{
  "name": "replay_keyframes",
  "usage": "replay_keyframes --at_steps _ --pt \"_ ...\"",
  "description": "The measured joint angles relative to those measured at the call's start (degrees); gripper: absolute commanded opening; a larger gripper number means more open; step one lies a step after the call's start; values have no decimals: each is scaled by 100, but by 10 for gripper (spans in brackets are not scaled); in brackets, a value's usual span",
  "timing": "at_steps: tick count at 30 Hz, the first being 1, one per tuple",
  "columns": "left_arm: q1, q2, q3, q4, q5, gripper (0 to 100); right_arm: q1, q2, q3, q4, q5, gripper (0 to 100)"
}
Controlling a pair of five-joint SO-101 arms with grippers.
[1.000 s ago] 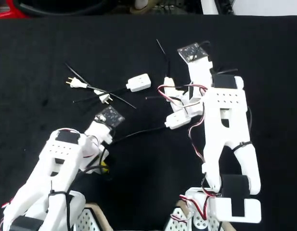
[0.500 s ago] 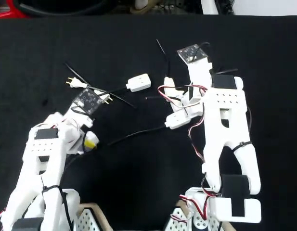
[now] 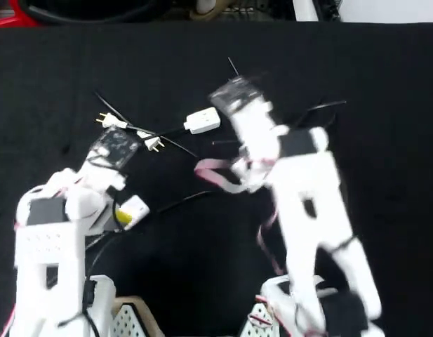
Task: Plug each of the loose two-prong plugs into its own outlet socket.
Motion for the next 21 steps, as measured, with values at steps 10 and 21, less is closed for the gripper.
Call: replay_keyframes --at_steps 10,21 --pt "-1908 -3200 2031 -835 1055 375 -2312 -976 1785 -2585 -422 15" --pt "-2505 -4273 4026 -1697 1600 375 -2716 2418 448 -5011 -782 148"
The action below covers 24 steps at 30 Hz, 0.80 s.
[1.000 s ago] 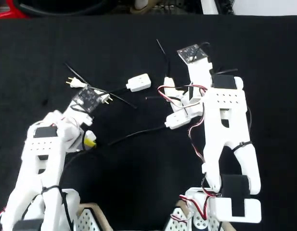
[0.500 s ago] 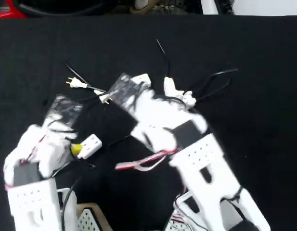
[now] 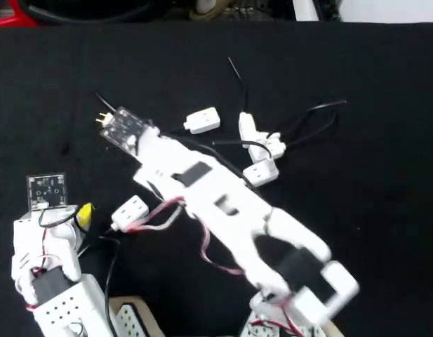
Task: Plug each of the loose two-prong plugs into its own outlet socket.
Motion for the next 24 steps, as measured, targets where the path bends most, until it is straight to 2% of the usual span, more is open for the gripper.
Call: replay_keyframes --at_steps 8,15,19,24 --pt "26 0 9 343 -211 375 53 2233 -2040 26 0 152" --pt "176 0 9 360 -255 375 325 3895 -4343 1310 9 152" --pt "176 0 9 440 -255 375 396 4369 -5187 1846 9 152" --pt "202 0 18 440 -255 375 457 4457 -5389 1943 53 153"
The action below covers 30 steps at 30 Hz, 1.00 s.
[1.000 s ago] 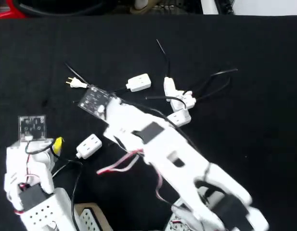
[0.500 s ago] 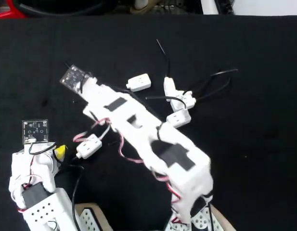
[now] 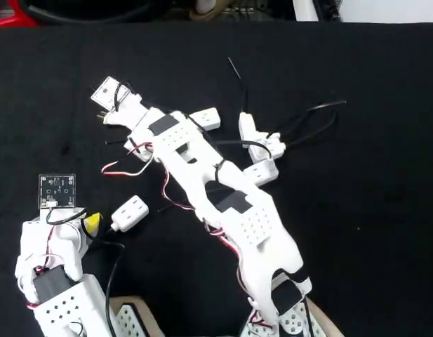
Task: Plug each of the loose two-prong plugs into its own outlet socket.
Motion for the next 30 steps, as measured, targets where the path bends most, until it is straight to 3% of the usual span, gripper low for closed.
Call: replay_keyframes --at_steps 7,12,22,30 --pt "0 0 0 0 0 375 53 202 -193 123 396 181" --pt "0 0 0 0 0 375 88 633 -914 782 589 181" --pt "0 0 0 0 0 375 114 2215 -3877 2593 949 8" --pt "0 0 0 0 0 375 123 3130 -6426 4624 1011 11"
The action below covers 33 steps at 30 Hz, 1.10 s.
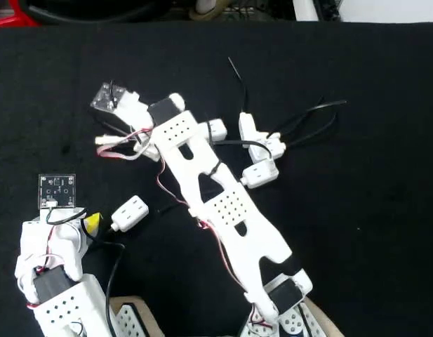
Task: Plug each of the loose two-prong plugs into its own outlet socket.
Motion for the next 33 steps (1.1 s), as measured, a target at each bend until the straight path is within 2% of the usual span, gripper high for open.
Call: replay_keyframes --at_steps 4,10,13,22,25,28,30,33 --pt "0 0 0 0 0 375 9 -132 -527 703 0 11" --pt "0 0 0 0 0 375 35 -888 -105 730 -563 11" --pt "0 0 0 0 0 375 35 -1829 1187 730 -695 11" --pt "149 0 0 0 0 375 255 -5319 6620 721 -905 11" --pt "158 0 0 0 0 375 527 -5969 8044 466 -659 12" --pt "158 0 0 0 0 375 765 -6312 9266 -220 -378 16" --pt "158 0 0 0 0 375 905 -6444 10004 -791 -220 54" --pt "158 0 0 0 0 375 967 -6532 10787 -1653 -26 187"
